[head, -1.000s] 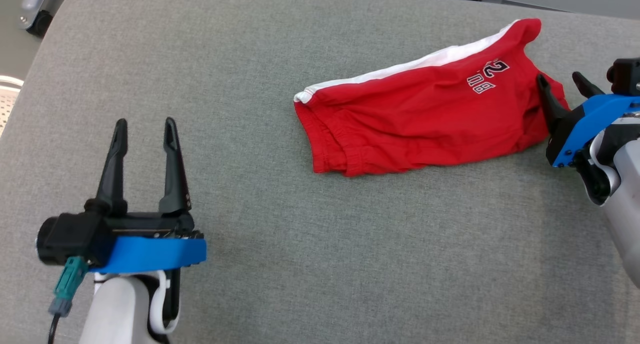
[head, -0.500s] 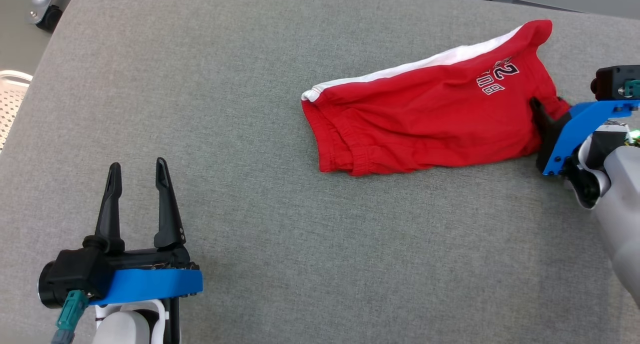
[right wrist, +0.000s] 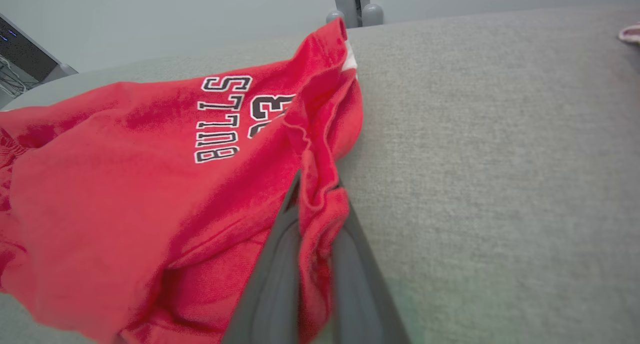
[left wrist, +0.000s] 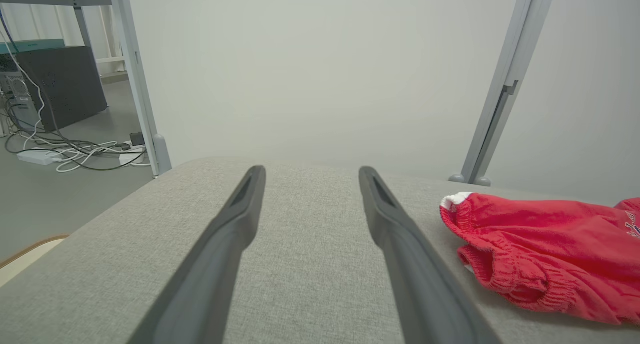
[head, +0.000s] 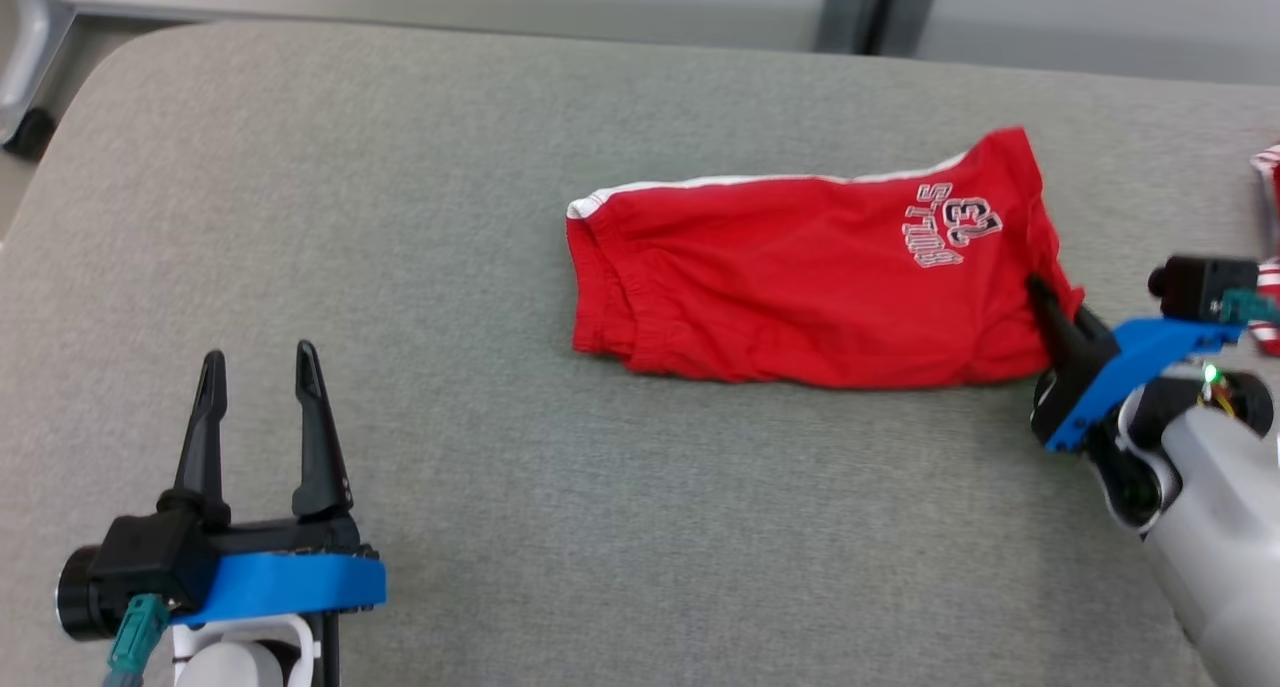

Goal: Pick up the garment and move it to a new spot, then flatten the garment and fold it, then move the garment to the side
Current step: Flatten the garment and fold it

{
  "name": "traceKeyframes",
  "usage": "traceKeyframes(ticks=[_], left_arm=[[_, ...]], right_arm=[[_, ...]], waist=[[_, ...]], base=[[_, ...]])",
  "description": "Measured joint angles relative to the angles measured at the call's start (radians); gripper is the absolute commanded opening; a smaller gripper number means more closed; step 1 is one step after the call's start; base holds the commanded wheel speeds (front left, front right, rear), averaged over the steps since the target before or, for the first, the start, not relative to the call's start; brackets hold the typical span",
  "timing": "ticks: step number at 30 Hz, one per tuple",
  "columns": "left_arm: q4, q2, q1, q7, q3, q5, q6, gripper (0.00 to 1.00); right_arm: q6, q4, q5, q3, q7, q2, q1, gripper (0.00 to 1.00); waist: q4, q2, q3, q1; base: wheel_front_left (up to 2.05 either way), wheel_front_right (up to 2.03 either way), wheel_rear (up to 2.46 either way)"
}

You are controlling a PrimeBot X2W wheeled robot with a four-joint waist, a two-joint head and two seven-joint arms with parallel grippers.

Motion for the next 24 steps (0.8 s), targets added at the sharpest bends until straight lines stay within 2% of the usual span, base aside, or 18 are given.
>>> traceKeyframes(ticks=[7, 13, 17, 24], left_arm=[[0.008, 0.0, 0.041, 0.0, 0.027, 0.026, -0.012, 1.0], [0.015, 0.0, 0.052, 0.0, 0.043, 0.039, -0.026, 1.0], [0.019, 0.0, 0.053, 0.0, 0.053, 0.045, -0.032, 1.0], [0.019, 0.0, 0.062, 0.0, 0.032, 0.045, -0.026, 1.0]], right_arm=[[0.0, -0.139, 0.089, -0.013, -0.066, -0.022, 0.184, 0.0], [0.0, -0.195, 0.107, -0.075, -0.098, -0.065, 0.31, 0.0], [0.0, -0.206, 0.091, -0.099, -0.101, -0.072, 0.333, 0.0], [0.0, -0.232, 0.044, -0.135, -0.106, -0.045, 0.314, 0.0]], waist=[[-0.072, 0.0, -0.053, 0.0], [-0.115, 0.0, -0.083, -0.0001], [-0.128, 0.0, -0.091, 0.0], [-0.12, 0.0, -0.108, 0.0]], base=[[0.0, 0.0, 0.0], [0.0, 0.0, 0.0], [0.0, 0.0, 0.0], [0.0, 0.0, 0.0]])
